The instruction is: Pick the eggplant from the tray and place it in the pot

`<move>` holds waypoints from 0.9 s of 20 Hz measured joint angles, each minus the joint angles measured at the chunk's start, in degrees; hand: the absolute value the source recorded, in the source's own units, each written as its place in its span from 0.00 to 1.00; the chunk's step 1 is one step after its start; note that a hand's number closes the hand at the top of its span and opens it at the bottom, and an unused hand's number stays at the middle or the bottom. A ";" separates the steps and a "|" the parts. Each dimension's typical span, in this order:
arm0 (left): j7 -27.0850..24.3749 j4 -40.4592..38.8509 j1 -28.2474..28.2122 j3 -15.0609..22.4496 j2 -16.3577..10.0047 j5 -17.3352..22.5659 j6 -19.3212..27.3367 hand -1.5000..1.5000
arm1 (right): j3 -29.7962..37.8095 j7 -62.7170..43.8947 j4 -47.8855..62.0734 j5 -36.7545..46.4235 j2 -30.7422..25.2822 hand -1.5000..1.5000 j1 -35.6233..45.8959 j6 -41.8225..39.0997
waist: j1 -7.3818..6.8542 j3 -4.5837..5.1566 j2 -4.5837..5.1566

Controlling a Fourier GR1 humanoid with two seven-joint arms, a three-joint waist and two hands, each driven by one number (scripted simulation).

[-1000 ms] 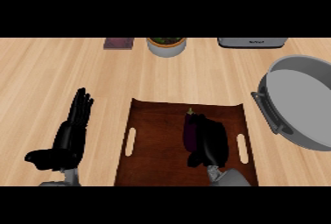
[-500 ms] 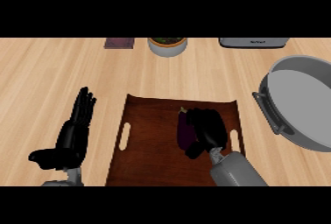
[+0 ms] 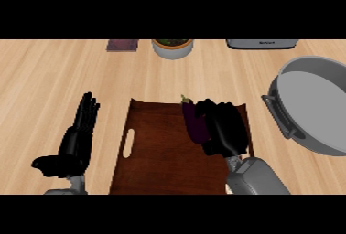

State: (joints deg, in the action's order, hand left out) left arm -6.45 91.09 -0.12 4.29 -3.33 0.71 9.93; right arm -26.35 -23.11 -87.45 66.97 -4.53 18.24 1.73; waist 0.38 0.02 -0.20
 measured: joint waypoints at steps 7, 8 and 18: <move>-1.10 -1.29 0.03 -1.04 -0.05 0.60 -0.61 0.50 | 0.23 -7.33 -15.71 7.05 -1.61 1.00 -2.06 -4.05 | 0.07 0.01 -0.03; -1.71 -2.06 0.24 -1.02 0.19 0.38 -0.51 0.50 | 0.53 -8.24 -17.31 8.04 -1.92 1.00 -2.62 -4.51 | 0.08 0.01 -0.01; -0.08 0.77 -0.49 -0.71 0.10 0.12 -1.11 0.50 | 14.01 -8.75 -21.46 6.92 -5.88 1.00 -2.43 -6.60 | -0.31 -0.02 0.15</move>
State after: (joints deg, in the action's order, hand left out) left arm -6.53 91.86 -0.61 3.58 -3.23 0.83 8.82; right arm -12.34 -31.86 -108.91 73.89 -10.41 15.82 -4.87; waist 0.07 0.01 -0.04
